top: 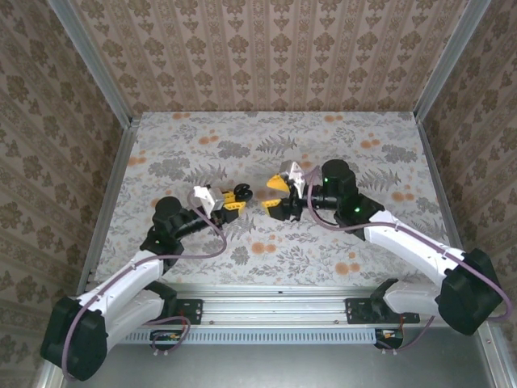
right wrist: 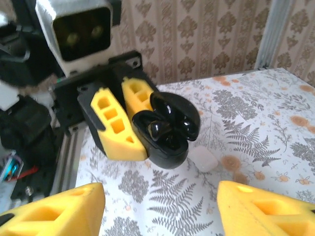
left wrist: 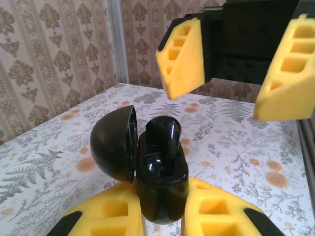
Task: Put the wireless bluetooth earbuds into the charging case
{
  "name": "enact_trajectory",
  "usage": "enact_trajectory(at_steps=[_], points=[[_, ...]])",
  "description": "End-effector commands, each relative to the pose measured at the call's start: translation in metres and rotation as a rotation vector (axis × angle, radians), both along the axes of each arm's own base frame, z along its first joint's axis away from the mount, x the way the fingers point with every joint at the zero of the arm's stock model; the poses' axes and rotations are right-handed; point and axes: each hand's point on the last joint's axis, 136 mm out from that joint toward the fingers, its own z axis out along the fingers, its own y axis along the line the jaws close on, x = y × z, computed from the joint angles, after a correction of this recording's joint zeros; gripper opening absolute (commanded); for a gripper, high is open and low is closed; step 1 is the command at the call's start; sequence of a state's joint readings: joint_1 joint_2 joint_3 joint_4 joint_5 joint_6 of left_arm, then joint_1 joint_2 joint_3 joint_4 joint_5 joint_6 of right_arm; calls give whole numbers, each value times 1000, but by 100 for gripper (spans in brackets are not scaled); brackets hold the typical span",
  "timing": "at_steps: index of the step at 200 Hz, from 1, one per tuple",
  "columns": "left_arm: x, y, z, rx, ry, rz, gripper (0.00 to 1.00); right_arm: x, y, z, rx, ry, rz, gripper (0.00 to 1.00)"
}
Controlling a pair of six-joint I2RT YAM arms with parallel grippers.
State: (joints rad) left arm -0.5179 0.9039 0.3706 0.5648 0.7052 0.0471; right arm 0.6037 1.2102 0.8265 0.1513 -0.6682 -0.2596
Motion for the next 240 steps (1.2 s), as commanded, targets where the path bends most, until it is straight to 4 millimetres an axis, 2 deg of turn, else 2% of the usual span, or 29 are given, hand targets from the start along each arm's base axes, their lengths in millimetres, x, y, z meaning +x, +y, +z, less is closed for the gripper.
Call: enact_trajectory(at_steps=[1,38,109,200,240], points=[[-10,-7,11,11,-61,-64,8,-12,-1,-5,-76,-155,104,58],[-13,-9,12,20,-64,-76,8,-10,7,0,-65,-205,130,57],[-16,-11,9,27,-63,-79,8,-20,22,14,-30,-246,218,50],[-18,-11,12,21,-71,-75,8,-17,35,8,-36,-206,264,46],[-13,-8,12,20,-71,-34,8,-25,35,3,-58,-169,307,40]])
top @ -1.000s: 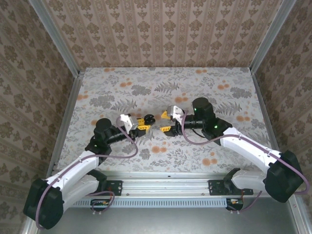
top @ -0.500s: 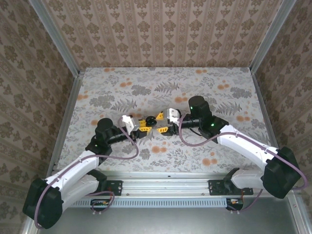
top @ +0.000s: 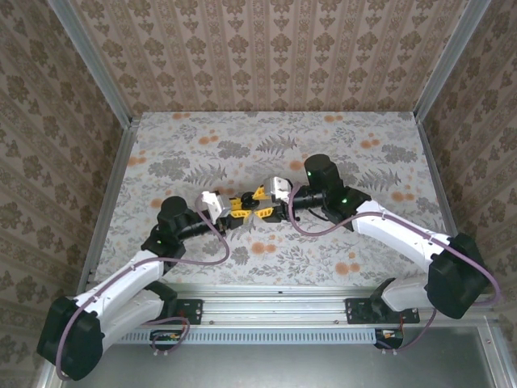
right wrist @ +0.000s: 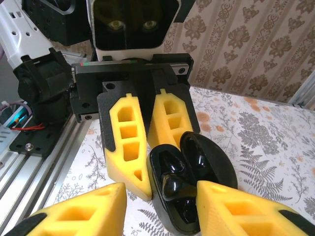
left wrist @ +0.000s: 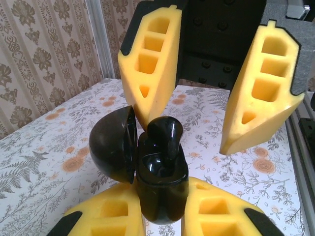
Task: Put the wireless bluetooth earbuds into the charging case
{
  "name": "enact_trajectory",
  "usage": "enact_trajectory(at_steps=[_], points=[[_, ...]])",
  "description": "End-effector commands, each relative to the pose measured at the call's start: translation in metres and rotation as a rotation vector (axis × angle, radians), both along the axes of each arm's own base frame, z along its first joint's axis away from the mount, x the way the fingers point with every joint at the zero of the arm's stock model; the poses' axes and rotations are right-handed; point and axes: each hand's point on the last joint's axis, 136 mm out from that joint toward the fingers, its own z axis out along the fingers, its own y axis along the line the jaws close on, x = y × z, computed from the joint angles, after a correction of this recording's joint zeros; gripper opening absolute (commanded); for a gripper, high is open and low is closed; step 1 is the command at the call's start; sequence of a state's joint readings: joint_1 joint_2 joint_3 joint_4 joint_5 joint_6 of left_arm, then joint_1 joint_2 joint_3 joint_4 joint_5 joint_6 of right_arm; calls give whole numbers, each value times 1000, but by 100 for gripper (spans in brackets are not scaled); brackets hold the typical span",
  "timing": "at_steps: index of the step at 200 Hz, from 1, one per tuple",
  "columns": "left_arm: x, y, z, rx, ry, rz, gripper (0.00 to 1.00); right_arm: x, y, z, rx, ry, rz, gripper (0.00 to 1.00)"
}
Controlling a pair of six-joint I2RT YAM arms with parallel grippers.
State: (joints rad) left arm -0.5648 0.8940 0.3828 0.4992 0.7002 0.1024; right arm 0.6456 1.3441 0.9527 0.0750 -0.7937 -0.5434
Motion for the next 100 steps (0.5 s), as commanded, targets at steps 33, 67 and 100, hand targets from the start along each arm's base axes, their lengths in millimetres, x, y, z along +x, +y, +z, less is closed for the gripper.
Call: enact_trajectory(at_steps=[33,67,100], points=[[2,3,18,-31,-65,42,8,-19,1,2,-21,31,75,37],[7,6,19,-34,-64,74,8,-21,0,-1,-26,44,72,35],[10,8,19,-36,-65,95,7,-24,1,1,-21,49,79,32]])
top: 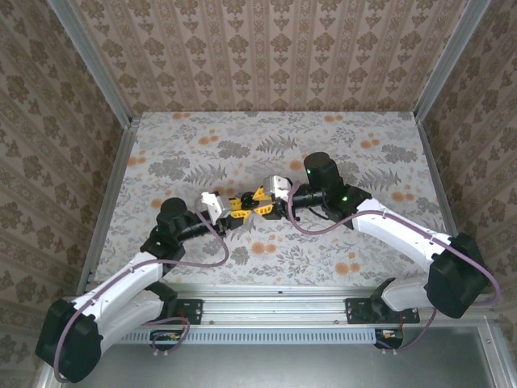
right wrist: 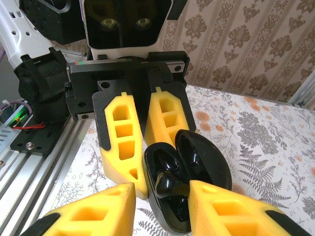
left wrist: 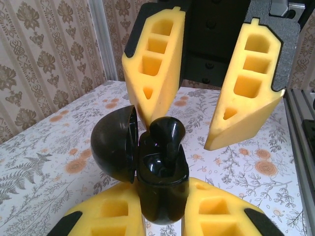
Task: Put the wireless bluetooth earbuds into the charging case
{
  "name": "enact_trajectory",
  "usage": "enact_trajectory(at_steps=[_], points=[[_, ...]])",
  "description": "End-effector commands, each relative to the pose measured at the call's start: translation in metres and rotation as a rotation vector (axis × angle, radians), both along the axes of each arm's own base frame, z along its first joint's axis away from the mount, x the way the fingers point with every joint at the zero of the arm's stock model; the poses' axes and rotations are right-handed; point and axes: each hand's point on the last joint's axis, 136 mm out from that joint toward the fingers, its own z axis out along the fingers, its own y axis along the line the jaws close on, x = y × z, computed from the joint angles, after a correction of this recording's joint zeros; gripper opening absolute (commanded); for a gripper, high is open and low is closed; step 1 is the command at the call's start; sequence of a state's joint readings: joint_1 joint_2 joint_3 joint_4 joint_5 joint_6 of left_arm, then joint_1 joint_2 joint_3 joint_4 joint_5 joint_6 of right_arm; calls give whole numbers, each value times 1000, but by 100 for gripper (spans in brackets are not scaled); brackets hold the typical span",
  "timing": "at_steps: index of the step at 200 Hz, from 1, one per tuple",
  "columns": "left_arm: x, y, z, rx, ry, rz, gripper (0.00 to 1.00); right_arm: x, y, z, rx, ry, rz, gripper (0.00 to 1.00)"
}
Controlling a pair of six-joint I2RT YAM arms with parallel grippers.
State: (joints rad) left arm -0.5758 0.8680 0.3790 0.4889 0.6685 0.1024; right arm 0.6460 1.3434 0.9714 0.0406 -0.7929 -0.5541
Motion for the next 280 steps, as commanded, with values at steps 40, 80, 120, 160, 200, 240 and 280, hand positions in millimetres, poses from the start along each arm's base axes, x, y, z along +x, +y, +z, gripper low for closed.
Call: enact_trajectory(at_steps=[40,80,120,160,200,240,280], points=[[13,8,15,-34,-55,97,7,-28,1,-1,-17,55,84,30],[14,10,16,-39,-53,107,6,-30,2,-1,-15,51,88,30],[12,8,16,-42,-50,93,6,-26,5,3,2,31,68,30],[12,9,16,-45,-48,93,6,-25,-7,11,48,-2,16,31],[11,7,17,-48,-46,84,6,-11,-15,15,81,-19,-65,46],[10,7,18,-52,-48,81,6,-3,-6,17,87,-9,-45,46],[9,9,16,-51,-46,85,6,-1,4,19,95,1,-1,43]])
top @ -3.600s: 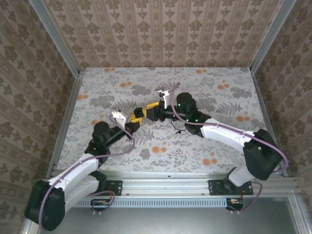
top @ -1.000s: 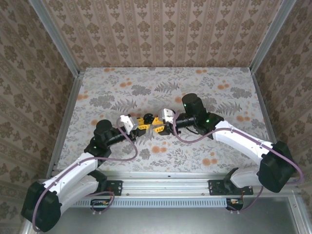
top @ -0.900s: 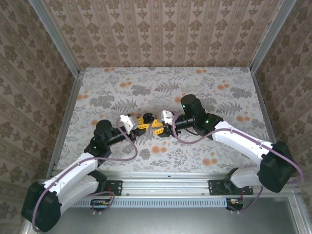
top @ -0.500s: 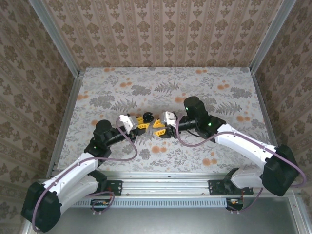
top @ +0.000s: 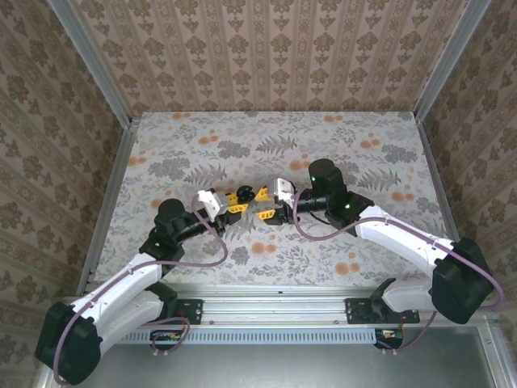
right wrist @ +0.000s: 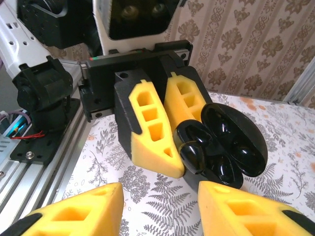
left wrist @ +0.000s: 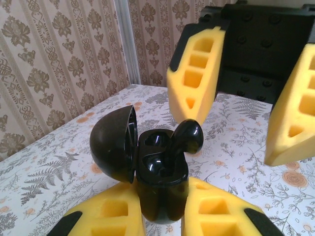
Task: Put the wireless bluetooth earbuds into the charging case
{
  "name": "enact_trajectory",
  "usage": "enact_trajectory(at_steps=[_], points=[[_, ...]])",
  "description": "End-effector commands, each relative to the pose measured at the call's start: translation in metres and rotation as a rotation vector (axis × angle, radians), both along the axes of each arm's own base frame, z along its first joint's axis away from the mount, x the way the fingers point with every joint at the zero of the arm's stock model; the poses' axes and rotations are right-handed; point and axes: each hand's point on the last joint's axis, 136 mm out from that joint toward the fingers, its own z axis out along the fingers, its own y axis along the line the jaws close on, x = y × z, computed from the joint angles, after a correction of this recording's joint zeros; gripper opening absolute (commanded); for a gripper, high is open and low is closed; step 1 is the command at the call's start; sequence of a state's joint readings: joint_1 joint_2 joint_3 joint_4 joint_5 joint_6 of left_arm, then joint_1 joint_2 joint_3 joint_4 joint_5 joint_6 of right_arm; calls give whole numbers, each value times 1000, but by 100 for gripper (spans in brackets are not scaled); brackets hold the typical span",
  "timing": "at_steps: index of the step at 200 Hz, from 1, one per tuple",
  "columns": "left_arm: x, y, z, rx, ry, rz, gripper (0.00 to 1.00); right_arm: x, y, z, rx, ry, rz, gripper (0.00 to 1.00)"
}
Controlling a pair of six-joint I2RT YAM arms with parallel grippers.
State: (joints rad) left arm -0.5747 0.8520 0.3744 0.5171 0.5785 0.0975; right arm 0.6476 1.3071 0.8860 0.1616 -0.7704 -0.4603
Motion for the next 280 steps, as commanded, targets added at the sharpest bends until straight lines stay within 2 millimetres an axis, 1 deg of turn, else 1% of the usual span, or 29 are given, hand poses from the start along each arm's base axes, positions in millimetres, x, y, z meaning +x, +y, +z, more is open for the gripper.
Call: enact_trajectory(at_steps=[1,29,79,135,156,158,162,204,219,230,231,233,241,250,264,280], points=[[-4,2,9,-32,-16,-6,6,0,8,22,49,-28,43,43],[-3,2,9,-32,-15,-2,6,0,11,22,50,-25,56,40],[-2,2,7,-30,-12,2,6,-9,17,26,44,-25,105,32],[-4,1,7,-32,-10,-5,6,-9,25,25,40,-27,122,31],[-4,2,8,-33,-12,-3,6,-8,27,31,52,-43,122,31],[-4,2,8,-33,-12,-3,6,-5,29,24,42,-27,121,31],[-4,2,8,-33,-12,-4,6,-3,31,21,39,-21,122,31],[-4,2,7,-32,-10,0,6,-1,33,26,45,-15,114,31],[-2,4,5,-24,-5,16,6,1,28,29,44,13,81,32],[2,7,1,-14,5,44,6,8,23,23,28,69,39,33],[2,7,1,-13,5,47,6,6,21,28,36,63,36,32],[3,7,0,-12,7,52,6,5,18,33,40,64,27,32],[4,9,-3,-5,12,68,6,8,11,33,27,102,-12,33],[7,11,-8,3,23,91,6,11,3,29,-4,144,-65,33],[11,14,-15,9,41,124,6,16,-11,17,-75,217,-161,33],[14,17,-23,14,63,152,6,25,-29,3,-137,344,-294,33]])
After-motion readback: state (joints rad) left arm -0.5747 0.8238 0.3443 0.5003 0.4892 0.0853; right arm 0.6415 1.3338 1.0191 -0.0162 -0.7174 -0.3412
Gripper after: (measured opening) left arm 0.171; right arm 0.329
